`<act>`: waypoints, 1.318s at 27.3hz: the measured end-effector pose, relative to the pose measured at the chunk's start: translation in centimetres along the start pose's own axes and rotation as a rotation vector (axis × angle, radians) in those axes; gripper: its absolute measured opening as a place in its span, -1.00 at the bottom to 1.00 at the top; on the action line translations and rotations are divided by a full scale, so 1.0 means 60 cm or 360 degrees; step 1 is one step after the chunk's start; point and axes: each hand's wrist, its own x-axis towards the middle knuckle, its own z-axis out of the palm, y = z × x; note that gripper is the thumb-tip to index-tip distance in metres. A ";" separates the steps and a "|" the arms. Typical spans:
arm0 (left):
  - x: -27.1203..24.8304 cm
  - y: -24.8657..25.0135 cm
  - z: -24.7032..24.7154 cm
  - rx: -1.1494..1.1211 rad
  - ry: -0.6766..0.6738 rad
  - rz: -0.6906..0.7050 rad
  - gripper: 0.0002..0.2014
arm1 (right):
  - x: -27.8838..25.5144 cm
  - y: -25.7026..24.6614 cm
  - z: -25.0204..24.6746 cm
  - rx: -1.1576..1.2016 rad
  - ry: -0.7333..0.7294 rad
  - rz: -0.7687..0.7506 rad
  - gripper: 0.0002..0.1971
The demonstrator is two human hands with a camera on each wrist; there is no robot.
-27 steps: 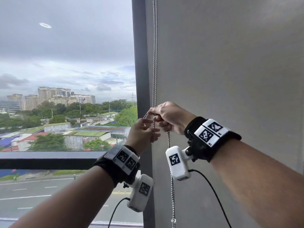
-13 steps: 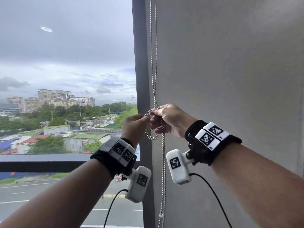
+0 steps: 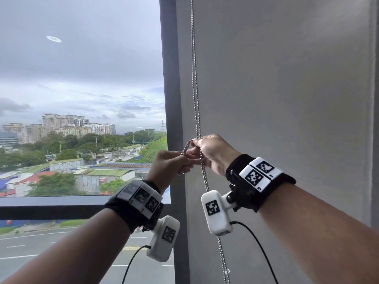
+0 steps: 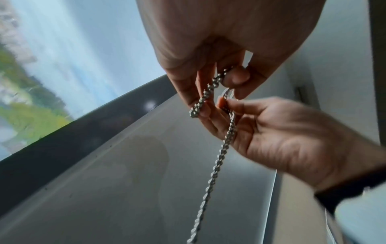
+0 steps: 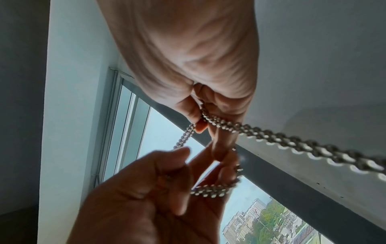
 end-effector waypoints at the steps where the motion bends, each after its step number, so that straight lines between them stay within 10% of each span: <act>1: -0.001 -0.003 0.004 0.0105 -0.0039 0.0003 -0.72 | -0.003 -0.002 0.002 -0.0065 0.0020 0.0002 -0.80; 13: 0.002 0.022 0.005 -0.0300 -0.0235 -0.0202 -0.89 | -0.035 -0.019 0.006 -0.0467 -0.0090 -0.0007 -0.65; 27: 0.040 0.045 -0.081 0.0755 0.0028 0.0074 -0.86 | -0.041 0.007 -0.013 -0.0809 -0.0184 0.0068 -0.70; 32: 0.043 -0.003 -0.108 0.1362 -0.0108 -0.0212 -0.70 | -0.035 0.005 -0.024 -0.1030 -0.0087 -0.0064 -0.72; 36: 0.037 -0.013 -0.116 0.0665 0.0075 -0.0580 -0.50 | -0.040 0.013 -0.029 -0.0969 -0.0050 -0.0059 -0.85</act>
